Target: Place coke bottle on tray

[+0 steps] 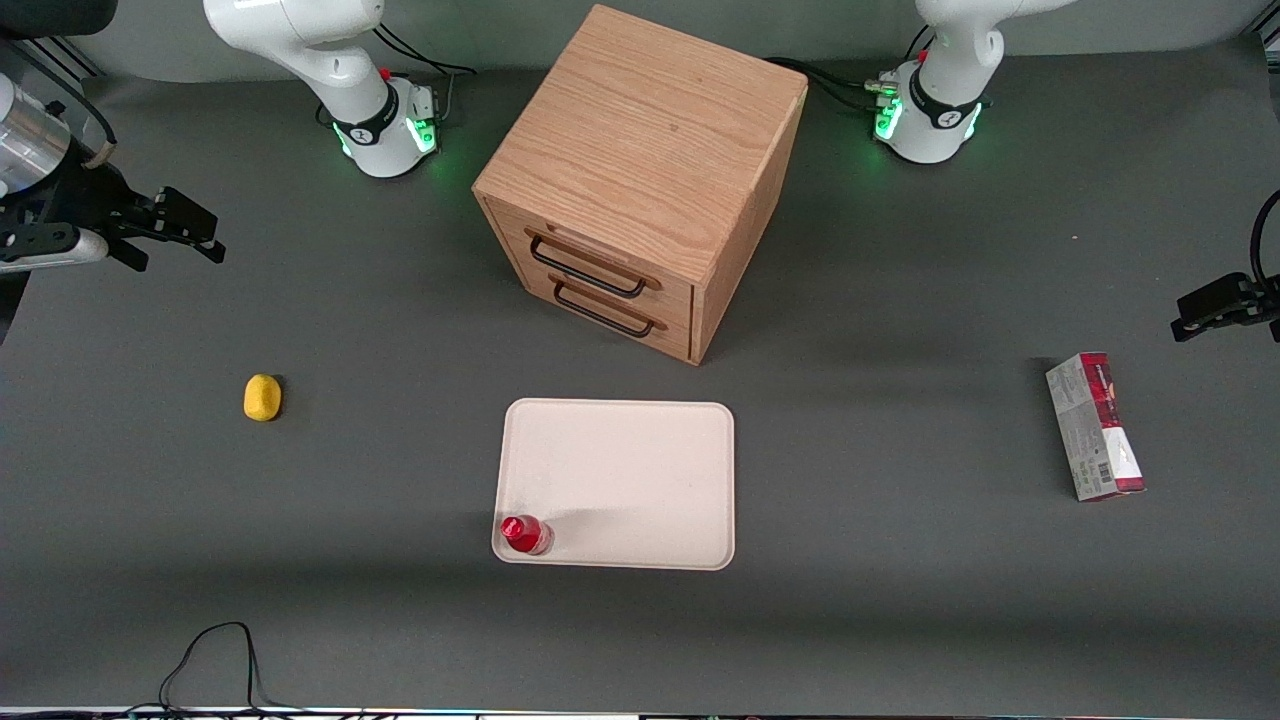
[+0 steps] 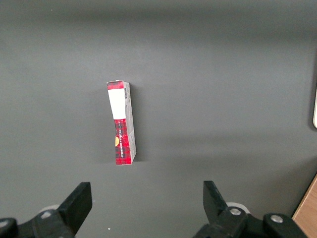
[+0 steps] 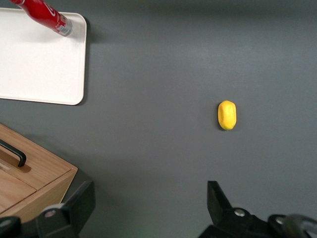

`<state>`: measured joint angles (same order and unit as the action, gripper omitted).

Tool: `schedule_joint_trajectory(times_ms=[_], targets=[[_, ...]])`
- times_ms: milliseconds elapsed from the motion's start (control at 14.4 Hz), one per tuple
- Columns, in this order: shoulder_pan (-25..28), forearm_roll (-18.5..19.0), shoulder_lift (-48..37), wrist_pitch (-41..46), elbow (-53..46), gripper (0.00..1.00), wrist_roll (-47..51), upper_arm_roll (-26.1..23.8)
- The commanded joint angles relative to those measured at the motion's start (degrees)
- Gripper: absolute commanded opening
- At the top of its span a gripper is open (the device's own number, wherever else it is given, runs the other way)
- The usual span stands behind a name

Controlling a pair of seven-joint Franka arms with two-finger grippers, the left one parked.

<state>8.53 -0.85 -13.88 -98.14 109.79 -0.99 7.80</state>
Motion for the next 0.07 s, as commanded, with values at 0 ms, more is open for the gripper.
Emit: schedule_joint_trajectory(times_ms=[0], targets=[[0.53,-0.73,4.20,1.55,-5.10,1.00,-0.94,0.29]])
